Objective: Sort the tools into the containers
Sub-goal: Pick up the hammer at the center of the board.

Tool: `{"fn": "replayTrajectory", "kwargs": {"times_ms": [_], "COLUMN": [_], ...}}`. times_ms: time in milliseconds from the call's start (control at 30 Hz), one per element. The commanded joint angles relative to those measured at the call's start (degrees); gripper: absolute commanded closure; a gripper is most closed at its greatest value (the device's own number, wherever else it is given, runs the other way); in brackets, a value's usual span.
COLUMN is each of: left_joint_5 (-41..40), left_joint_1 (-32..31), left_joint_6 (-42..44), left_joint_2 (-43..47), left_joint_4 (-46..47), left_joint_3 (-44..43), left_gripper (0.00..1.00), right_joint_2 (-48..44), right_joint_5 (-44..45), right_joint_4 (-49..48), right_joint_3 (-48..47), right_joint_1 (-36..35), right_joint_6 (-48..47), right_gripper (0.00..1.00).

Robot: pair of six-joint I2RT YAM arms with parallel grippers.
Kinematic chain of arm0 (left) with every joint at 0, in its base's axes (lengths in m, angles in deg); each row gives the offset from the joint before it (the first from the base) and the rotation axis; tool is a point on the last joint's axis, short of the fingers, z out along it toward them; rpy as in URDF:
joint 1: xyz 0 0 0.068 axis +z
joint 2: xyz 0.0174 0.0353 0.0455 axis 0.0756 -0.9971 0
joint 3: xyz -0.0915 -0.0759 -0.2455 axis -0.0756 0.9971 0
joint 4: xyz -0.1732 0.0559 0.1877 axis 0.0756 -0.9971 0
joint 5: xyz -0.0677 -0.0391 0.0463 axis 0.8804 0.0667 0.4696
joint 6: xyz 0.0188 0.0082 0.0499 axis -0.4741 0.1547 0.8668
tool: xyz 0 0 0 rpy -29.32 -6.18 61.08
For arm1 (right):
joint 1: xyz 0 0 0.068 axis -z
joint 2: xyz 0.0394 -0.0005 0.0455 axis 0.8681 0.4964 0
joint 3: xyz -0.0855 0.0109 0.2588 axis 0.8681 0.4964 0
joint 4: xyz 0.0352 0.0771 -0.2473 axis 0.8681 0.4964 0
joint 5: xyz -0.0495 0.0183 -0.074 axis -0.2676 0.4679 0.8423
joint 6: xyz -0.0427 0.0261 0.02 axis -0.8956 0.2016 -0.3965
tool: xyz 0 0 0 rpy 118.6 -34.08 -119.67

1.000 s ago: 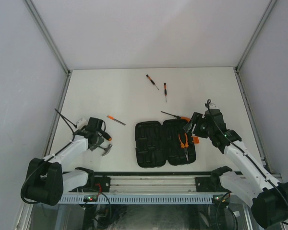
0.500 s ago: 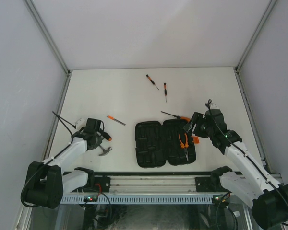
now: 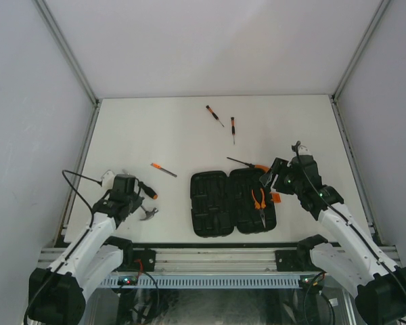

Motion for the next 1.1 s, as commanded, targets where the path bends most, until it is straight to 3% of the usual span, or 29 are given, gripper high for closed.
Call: {"fn": "replayTrajectory", "kwargs": {"times_ms": [0,233,400,800,1067], "left_joint_5": [4.06,12.59,12.56,12.36,11.70], "left_joint_1": [0.21,-0.89,-5.98,-19.55,-24.77], "left_joint_6": [3.33,6.71,6.94,2.52,0.20], "left_joint_2": [3.34,5.30,8.90,6.33,3.74], "left_joint_4": [4.50,10.23,10.80,13.85,15.67], "left_joint_3": [1.34,1.76,-0.66,-9.06,-12.61], "left_gripper": [1.00,1.00,1.00,1.00,1.00], "right_joint_2": [-0.99,-2.53,-1.69,10.43,18.87], "right_joint_5": [-0.14,-5.06,-4.70,-0.85,-0.95], "right_joint_4": [-1.47,-5.81,-11.64,-32.61,-43.58], "right_joint_3": [-0.20,-0.20,-0.17,-0.19,-0.26], "right_joint_1": [-0.58,-4.71,-13.70,-35.04,-40.62], "right_joint_6": [0.04,-2.26,-0.62,7.61,10.84], "right_gripper": [0.38,0.37,0.35,0.32,0.32]}}
